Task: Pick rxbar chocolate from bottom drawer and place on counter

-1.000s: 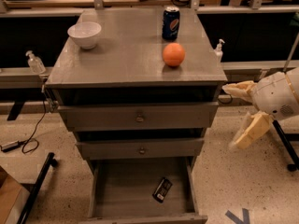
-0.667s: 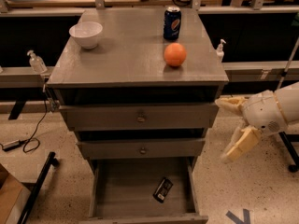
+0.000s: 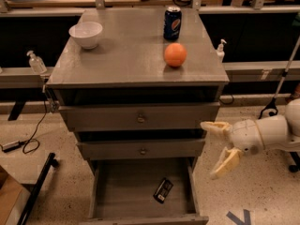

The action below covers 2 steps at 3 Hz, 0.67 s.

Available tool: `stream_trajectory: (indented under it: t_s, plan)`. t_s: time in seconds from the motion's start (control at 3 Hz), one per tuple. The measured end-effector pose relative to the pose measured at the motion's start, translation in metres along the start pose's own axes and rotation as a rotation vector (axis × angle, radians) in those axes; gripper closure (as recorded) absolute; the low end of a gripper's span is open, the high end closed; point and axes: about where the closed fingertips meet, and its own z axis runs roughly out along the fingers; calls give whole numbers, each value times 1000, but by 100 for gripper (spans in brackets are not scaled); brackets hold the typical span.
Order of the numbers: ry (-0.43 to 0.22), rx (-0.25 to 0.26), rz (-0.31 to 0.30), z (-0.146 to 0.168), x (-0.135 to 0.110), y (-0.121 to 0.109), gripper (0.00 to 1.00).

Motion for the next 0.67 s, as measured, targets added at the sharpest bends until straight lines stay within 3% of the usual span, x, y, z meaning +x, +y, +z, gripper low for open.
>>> stream_trajectory:
  t_s: [0.33, 0.67]
  plan:
    - [-118, -26, 44, 15, 40, -15, 0]
    - [-135, -42, 67, 25, 54, -17, 0]
